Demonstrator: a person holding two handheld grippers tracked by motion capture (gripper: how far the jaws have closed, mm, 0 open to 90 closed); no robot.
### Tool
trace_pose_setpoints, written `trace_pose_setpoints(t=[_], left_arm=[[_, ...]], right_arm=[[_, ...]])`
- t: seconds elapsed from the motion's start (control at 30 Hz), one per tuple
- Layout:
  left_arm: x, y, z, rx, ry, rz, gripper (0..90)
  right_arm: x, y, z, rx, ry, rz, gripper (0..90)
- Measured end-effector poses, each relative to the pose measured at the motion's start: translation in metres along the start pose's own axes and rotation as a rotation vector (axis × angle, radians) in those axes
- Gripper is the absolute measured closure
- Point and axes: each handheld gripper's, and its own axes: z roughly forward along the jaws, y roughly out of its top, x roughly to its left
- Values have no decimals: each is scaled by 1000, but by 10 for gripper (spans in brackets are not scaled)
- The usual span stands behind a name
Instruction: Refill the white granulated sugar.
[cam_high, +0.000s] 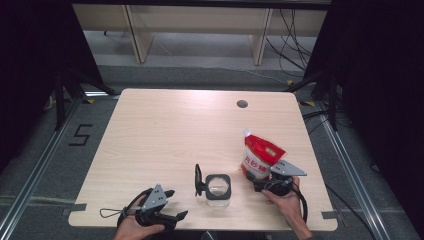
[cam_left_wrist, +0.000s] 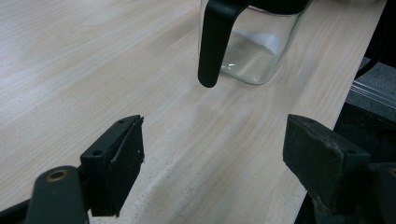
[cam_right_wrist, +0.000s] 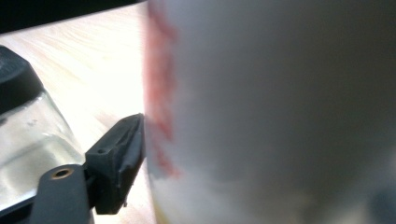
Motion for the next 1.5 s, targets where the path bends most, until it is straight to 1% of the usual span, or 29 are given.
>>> trace_pose_setpoints(t=[0.07,0.1,0.13,0.17,0.2,0.23,0.27,0.3,0.4,0.43,0.47,0.5,0.53,0.57,0.6,0.63,0.7,0.73,0.9,0.97,1.07,1.2,1.23,1.27,1.3,1.37,1.4,1.47,1.5], left_arm=[[0,0,0,-5,1,-1,200],[0,0,0,-10,3,-4,201],[0,0,0,-10,4,-3,200],[0,0,0,-9,5,0,200],[0,0,0,-3,6,2,200],[0,0,0,-2,1,5,200],[-1,0,1,-17,-4,-15,200],[0,0,0,-1,3,8,201],[0,0,0,-3,2,-1,200],[0,0,0,-3,4,3,200],[1,1,-1,-1,3,26,200],[1,0,-1,4,2,10,200],[0,0,0,-6,-5,-4,200],[1,0,0,1,2,9,200],[1,1,-1,5,0,8,200],[-1,0,0,-2,2,2,200],[1,1,-1,11,3,16,200],[-1,1,-1,-6,-6,1,200],[1,1,-1,4,1,30,200],[-1,1,0,-13,-8,0,200],[0,1,-1,-2,-6,1,200],[-1,0,-2,-14,-3,1,201],[0,1,-2,-12,-6,0,200],[1,1,-2,-20,-3,18,200],[-1,0,-1,-20,0,-5,200],[0,1,-3,-10,-1,16,200],[0,1,-2,-19,-3,12,200],[-1,1,-2,-34,-6,-2,200],[-1,1,-2,-35,-6,-2,201]], right_arm=[[-5,1,2,-23,0,-43,219],[-3,1,1,-6,-8,-9,223],[-3,1,2,-17,-6,-15,224],[-6,2,3,-30,-1,-56,231],[-1,1,1,-1,2,2,249],[-2,1,2,-11,-8,-14,256],[-2,1,2,-8,-7,-13,256],[-1,1,1,-5,-5,-14,256],[-2,1,2,-7,2,-10,252],[-4,2,3,-21,2,-33,251],[-4,1,3,-17,0,-33,252],[-2,1,2,1,0,-8,255],[-3,2,3,6,7,-43,271],[-4,2,3,7,11,-70,276],[-3,2,3,8,14,-70,278],[-5,2,5,-6,22,-106,278],[-3,2,4,5,14,-101,279],[-1,2,4,4,15,-82,279],[-4,2,5,-2,22,-93,279],[-3,2,5,-4,19,-94,283],[0,2,3,16,10,-63,300],[2,3,3,-4,-13,-132,314],[7,2,1,18,-14,-86,316],[6,3,0,12,-15,-111,319],[6,3,0,10,-12,-123,320],[5,3,0,-2,-11,-133,322],[7,3,-2,13,-18,-118,324],[8,3,-4,3,-23,-149,327],[11,3,-6,1,-27,-119,328]])
